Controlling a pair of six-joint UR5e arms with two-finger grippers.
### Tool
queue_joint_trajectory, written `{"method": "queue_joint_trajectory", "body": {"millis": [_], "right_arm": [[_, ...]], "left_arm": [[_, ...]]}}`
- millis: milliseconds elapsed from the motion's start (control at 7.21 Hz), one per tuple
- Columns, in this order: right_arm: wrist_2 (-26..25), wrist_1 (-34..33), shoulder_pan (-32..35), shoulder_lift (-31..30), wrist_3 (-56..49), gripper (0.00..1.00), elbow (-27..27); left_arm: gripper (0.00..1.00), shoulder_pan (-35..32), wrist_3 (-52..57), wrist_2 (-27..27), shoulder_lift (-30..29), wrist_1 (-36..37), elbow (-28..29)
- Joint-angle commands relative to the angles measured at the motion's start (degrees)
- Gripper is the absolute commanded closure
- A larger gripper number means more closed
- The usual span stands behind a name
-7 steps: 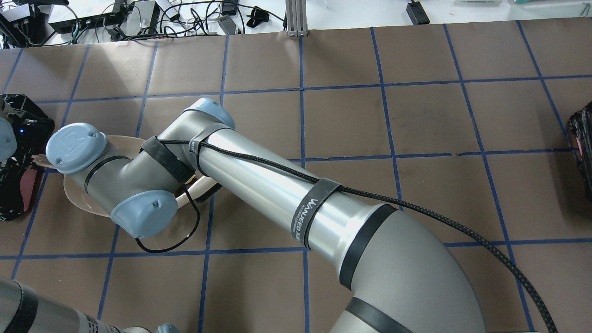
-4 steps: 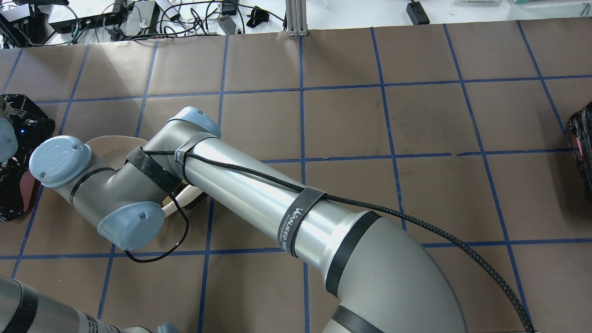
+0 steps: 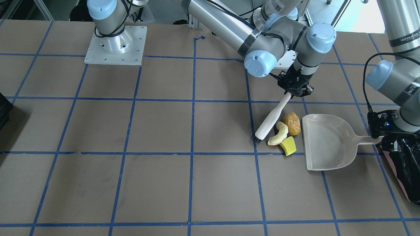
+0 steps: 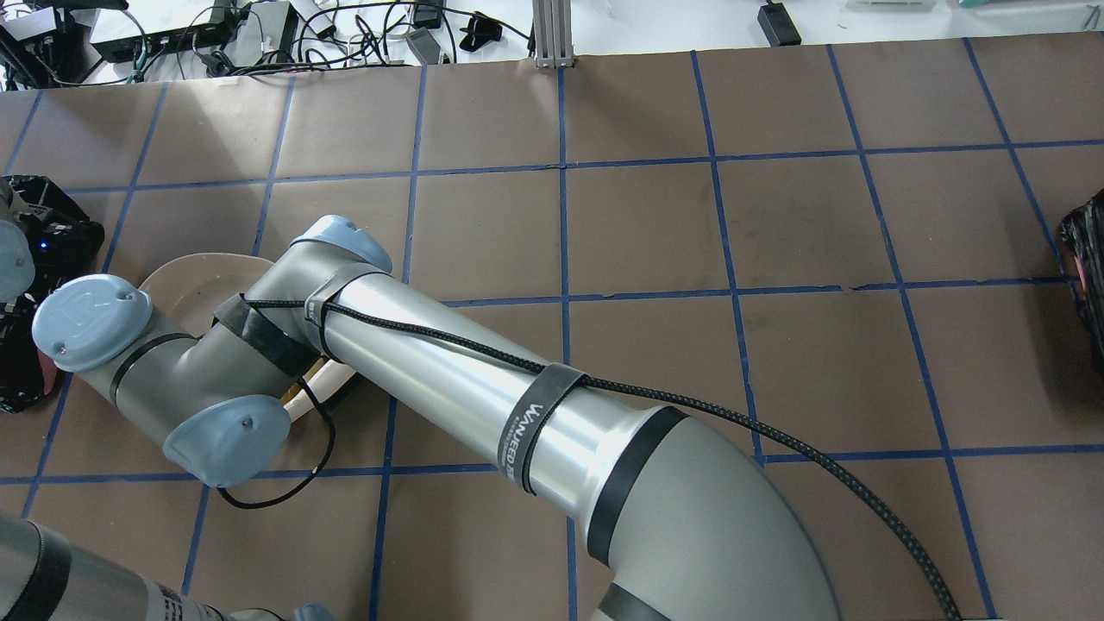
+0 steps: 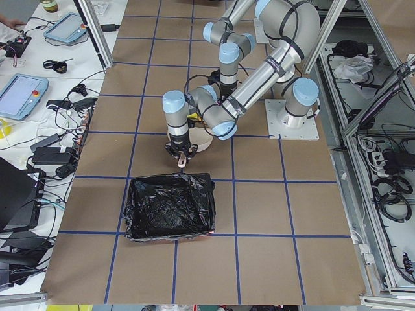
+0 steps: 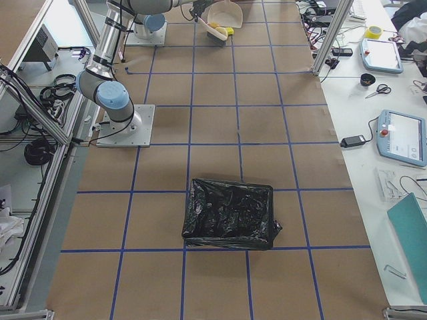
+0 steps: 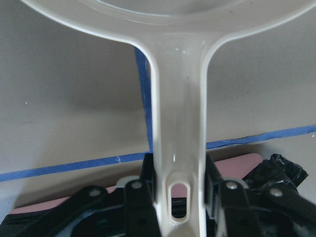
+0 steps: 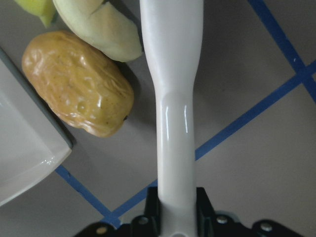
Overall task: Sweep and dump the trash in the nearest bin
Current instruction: 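Sweep the trash pile into the dustpan with the brush in the right gripper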
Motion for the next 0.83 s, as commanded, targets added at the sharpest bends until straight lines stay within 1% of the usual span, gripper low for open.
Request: {"method": "queue_joint_trajectory", "body": {"millis": [0, 277, 416, 693], "right_arm": [[0.35, -1.42, 0.15, 0.27, -4.02, 1.0, -0.07], [1.92, -5.54, 0.06, 0.89, -7.89, 1.0, -0.24], [4.63, -6.25, 0.06, 1.15, -11.83, 1.0, -0.33], [8.41, -6.52, -0.02, 2.72, -24.73, 1.0, -2.34]], "left_arm": [[1.0, 0.0, 0.08, 0.0, -0.04, 0.0, 0.0], [1.0, 0.0, 0.08, 0.0, -0.38, 0.61, 0.0], [1.0, 0.0, 0.08, 0.0, -0.47, 0.7, 0.0], [1.0, 0.0, 0.08, 0.0, -0.48, 0.7, 0.0]]}}
